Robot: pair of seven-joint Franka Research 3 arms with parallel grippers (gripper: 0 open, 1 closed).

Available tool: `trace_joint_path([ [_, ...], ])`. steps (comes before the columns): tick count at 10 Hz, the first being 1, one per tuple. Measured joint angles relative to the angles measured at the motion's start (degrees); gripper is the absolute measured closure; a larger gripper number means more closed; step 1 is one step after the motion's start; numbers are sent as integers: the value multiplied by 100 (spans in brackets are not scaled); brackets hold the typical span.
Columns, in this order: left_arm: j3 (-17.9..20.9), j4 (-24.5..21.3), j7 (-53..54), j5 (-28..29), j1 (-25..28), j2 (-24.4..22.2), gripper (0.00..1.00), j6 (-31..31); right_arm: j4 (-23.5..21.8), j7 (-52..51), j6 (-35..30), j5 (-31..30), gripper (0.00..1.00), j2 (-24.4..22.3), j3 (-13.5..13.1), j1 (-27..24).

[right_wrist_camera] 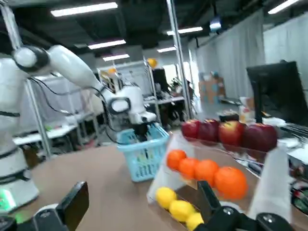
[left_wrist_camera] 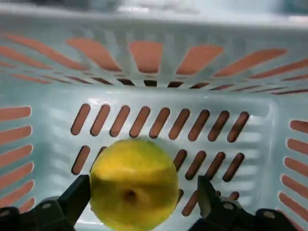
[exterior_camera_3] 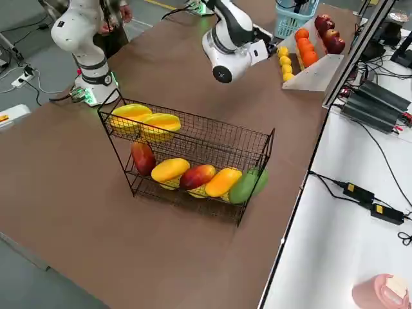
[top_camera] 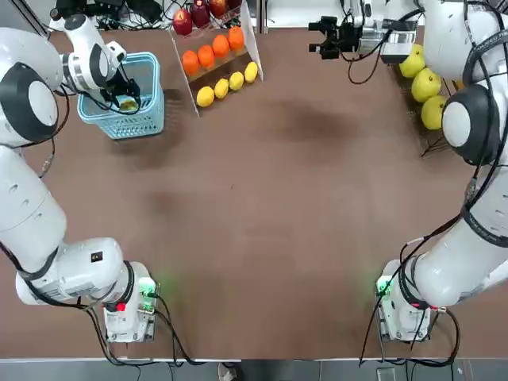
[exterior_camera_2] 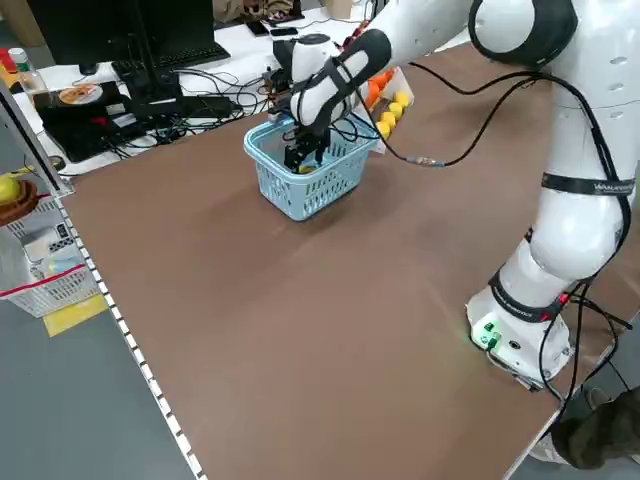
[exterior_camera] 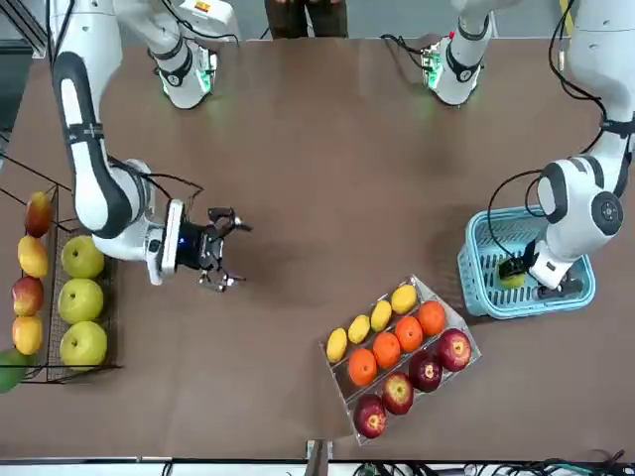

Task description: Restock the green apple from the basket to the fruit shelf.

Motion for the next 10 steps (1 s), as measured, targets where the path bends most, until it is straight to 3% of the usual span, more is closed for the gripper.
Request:
trace_joint_path([
  [2,-2,-1,0,2,0,114,2,142,-139,-208,-406,90,0,9,-122,4],
  [6,-4,-2,0,3,-1,241,7,207,-324,-1119,-997,1085,0,321,-130,306],
  [7,-4,1,0,3,0,237,12,208,-324,-1156,-1042,1122,0,334,-136,344],
  [10,-5,57,0,3,1,74,15,-37,-328,-1181,-1059,1133,0,392,-184,352],
])
